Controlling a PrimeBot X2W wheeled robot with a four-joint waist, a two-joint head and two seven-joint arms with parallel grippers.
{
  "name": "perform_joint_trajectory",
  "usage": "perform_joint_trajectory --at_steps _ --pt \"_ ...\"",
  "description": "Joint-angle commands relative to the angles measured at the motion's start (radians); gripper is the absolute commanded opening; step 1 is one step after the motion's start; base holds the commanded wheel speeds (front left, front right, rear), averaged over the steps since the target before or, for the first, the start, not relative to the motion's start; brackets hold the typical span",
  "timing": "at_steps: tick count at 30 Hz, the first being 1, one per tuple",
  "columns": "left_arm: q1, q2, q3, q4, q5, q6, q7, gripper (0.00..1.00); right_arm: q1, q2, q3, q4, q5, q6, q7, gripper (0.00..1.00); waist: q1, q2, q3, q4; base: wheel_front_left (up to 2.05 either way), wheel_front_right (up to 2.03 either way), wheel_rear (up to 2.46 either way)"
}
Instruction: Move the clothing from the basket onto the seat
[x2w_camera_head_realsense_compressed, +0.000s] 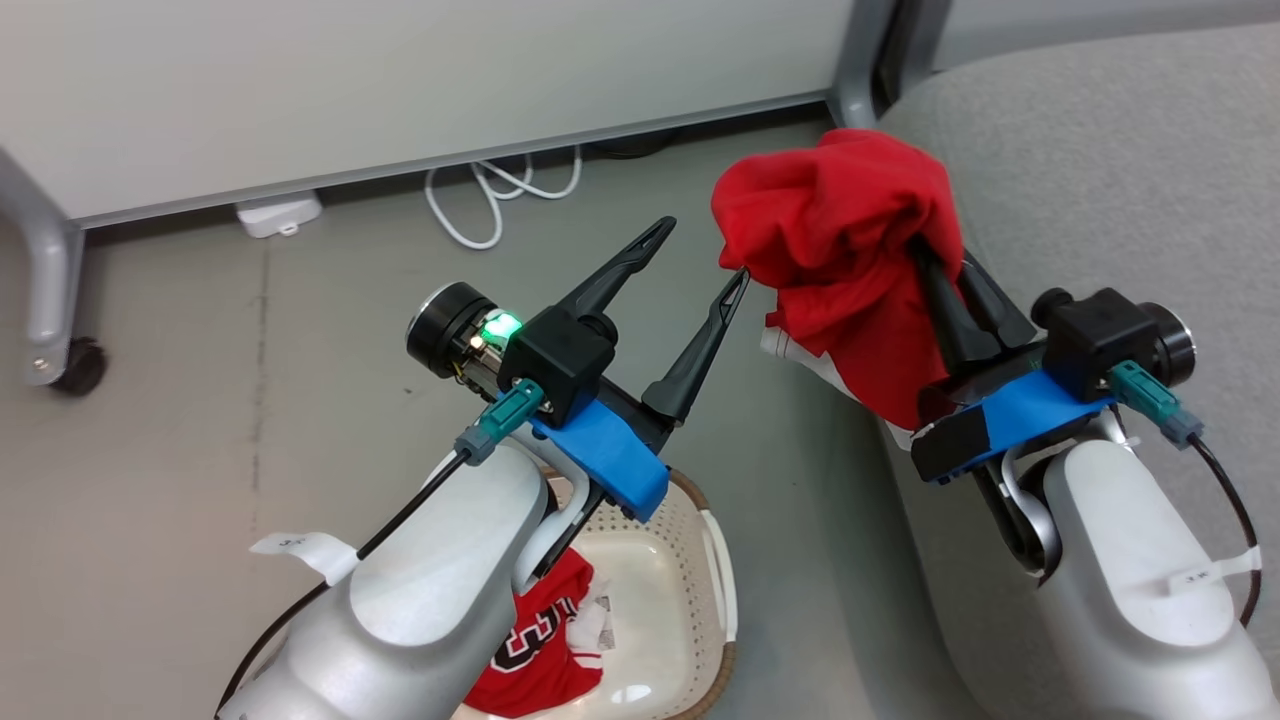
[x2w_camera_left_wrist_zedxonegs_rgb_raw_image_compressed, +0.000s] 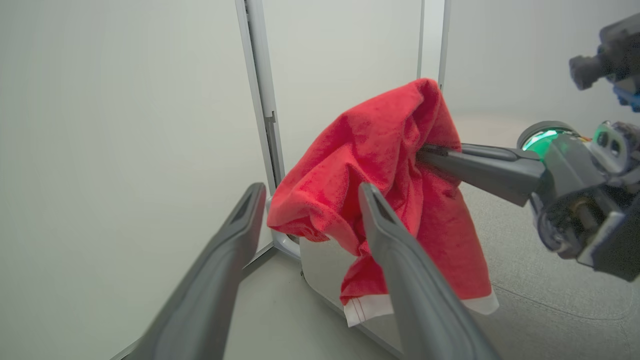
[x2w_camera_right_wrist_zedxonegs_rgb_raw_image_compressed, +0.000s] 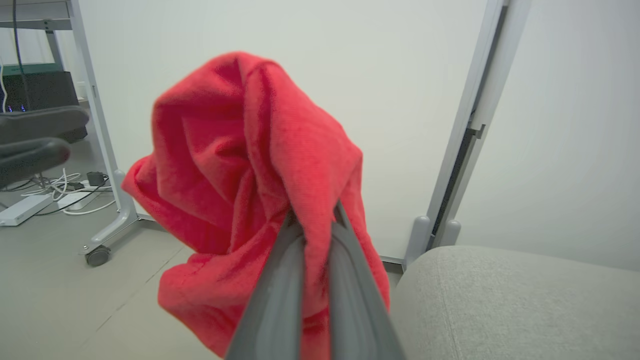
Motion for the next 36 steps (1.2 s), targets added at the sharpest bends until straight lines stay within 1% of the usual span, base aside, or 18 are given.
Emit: perform_joint_trajectory --at_steps 1,12,22,29,36 --pt "0.004 0.004 0.007 -0.003 0.006 -0.004 -0.002 1.0 0.013 0.004 -0.008 -0.013 -0.006 0.0 -0.003 0.0 -0.0001 0.0 0.019 -0.034 0.0 0.0 0.0" --pt "0.005 0.007 0.011 -0.006 0.043 -0.014 -0.003 1.0 0.123 0.026 -0.122 -0.136 -0.027 0.0 -0.003 0.0 -0.0001 0.0 0.048 -0.159 0.0 0.0 0.0" --pt "0.008 0.0 -0.001 0.005 0.06 -0.026 -0.003 1.0 0.232 0.062 -0.202 -0.21 -0.034 0.0 -0.003 0.0 -0.0001 0.0 0.056 -0.248 0.0 0.0 0.0" --pt "0.002 -0.004 -0.005 0.01 0.066 -0.03 -0.003 1.0 0.261 0.082 -0.213 -0.227 -0.034 0.0 -0.003 0.0 -0.0001 0.0 0.059 -0.281 0.0 0.0 0.0" --pt "-0.001 -0.005 -0.008 0.01 0.072 -0.033 -0.003 1.0 0.275 0.092 -0.21 -0.245 -0.039 0.0 -0.003 0.0 -0.0001 0.0 0.058 -0.282 0.0 0.0 0.0"
